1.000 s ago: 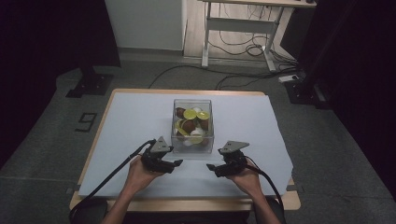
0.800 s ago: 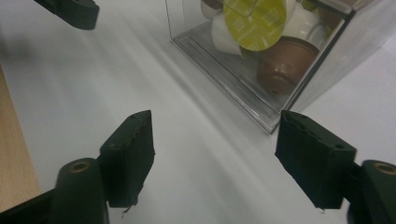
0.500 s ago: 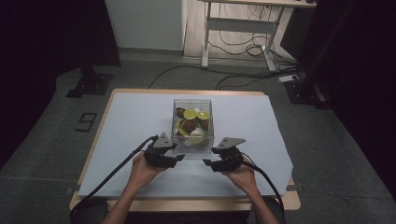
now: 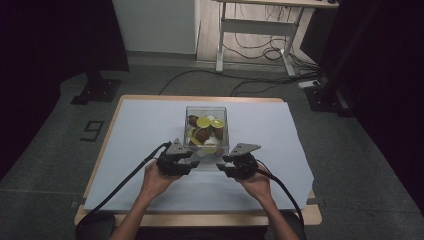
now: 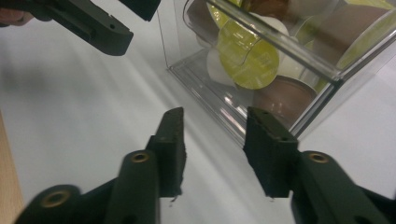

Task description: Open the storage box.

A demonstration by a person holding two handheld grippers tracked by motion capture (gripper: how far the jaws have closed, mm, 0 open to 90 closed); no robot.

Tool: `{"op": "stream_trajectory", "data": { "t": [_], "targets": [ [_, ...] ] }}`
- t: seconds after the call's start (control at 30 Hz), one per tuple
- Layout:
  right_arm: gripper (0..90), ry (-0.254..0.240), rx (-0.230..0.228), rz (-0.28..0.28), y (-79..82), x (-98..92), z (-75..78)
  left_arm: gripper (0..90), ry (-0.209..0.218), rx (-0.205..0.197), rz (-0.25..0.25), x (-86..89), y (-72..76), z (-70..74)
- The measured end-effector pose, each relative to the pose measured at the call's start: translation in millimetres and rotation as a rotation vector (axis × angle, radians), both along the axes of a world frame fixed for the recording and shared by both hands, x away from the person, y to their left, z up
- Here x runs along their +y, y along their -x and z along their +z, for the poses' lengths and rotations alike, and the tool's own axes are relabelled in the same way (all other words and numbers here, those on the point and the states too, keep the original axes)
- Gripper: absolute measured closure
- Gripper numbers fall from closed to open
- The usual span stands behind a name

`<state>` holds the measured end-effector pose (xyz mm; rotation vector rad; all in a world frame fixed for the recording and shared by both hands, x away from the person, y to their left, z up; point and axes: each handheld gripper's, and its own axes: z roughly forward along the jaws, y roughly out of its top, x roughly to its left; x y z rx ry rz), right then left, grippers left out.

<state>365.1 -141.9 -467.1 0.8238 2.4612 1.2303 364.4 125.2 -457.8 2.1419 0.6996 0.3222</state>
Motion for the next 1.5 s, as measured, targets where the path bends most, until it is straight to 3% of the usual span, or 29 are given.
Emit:
{"op": "stream_trajectory", "data": {
  "t": [0.57,1.23,1.5],
  "targets": [
    [71.6,-0.008,-0.007,-0.026,-13.6,6.1,3.6,62.3,0.003,0.007,0.009,-7.1,-11.0,-0.9],
    [78.2,-0.004,-0.028,-0.046,-24.0,16.6,2.9,71.1,0.025,0.022,0.022,-7.9,-20.7,-3.7],
    [80.8,-0.006,-0.025,-0.046,-24.9,19.9,3.1,74.8,0.015,0.019,0.017,-11.4,-23.1,-3.9]
  ]
}}
